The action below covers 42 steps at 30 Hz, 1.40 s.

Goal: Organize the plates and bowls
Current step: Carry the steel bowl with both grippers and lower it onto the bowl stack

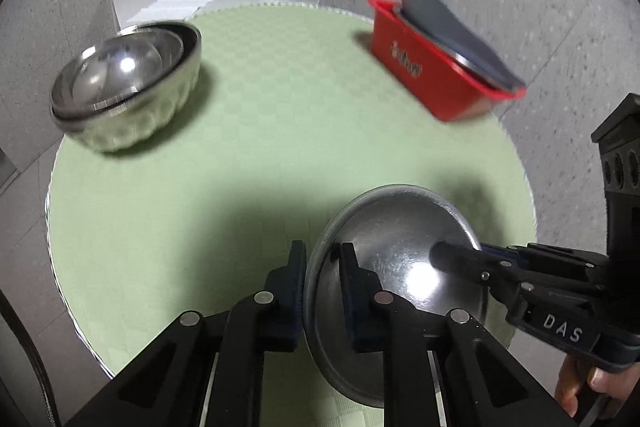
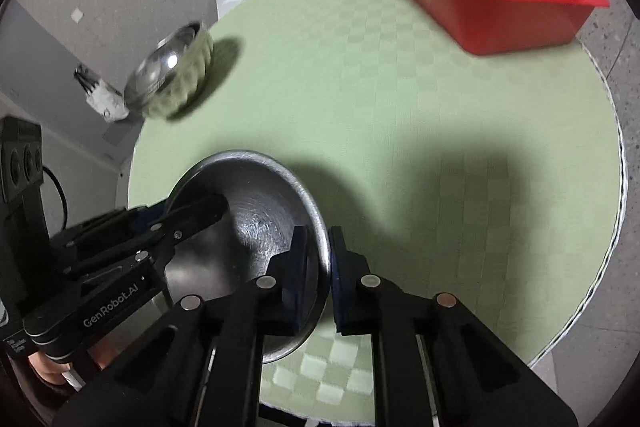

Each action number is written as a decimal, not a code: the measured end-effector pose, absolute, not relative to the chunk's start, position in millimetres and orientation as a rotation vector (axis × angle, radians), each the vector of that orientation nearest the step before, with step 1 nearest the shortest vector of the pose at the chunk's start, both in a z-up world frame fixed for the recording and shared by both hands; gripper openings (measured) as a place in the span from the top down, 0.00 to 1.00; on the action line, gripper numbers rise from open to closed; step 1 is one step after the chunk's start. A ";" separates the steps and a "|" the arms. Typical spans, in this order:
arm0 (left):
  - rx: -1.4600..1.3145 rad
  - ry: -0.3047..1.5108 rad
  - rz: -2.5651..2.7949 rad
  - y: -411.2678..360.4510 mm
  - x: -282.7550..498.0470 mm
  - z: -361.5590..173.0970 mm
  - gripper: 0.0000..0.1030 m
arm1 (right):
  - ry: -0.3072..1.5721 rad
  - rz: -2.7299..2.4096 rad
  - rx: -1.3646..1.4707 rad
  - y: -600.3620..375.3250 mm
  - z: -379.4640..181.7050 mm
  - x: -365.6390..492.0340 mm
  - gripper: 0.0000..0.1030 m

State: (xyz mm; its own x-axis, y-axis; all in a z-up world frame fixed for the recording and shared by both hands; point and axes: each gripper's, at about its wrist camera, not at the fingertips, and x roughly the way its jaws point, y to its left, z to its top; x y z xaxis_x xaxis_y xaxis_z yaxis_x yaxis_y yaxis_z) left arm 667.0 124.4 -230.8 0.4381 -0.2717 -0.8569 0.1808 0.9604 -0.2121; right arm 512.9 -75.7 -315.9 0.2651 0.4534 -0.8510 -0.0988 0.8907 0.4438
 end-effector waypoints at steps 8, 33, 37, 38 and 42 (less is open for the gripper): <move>-0.116 0.962 -0.258 180.0 701.0 -176.6 0.89 | 1.107 0.408 0.307 -41.0 -256.0 564.9 0.91; -0.086 1.018 -0.174 313.2 817.4 -186.0 0.88 | 1.130 0.388 0.190 104.4 -266.7 670.3 0.90; -0.080 1.046 -0.185 315.6 827.8 -196.3 0.88 | 1.139 0.348 0.147 110.3 -271.3 672.6 0.90; -0.079 1.052 -0.185 316.2 829.9 -198.8 0.88 | 1.141 0.333 0.137 111.2 -273.2 673.7 0.89; -0.081 1.063 -0.187 318.3 838.9 -205.6 0.89 | 1.147 0.318 0.129 113.0 -278.0 676.2 0.87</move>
State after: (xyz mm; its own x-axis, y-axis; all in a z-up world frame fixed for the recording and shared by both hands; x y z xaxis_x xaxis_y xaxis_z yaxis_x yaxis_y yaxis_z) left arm 838.9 318.3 -205.6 0.4724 -0.1918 -0.8603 0.1134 0.9811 -0.1565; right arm 676.2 113.0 -278.0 0.3722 0.3131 -0.8737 -0.1816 0.9478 0.2623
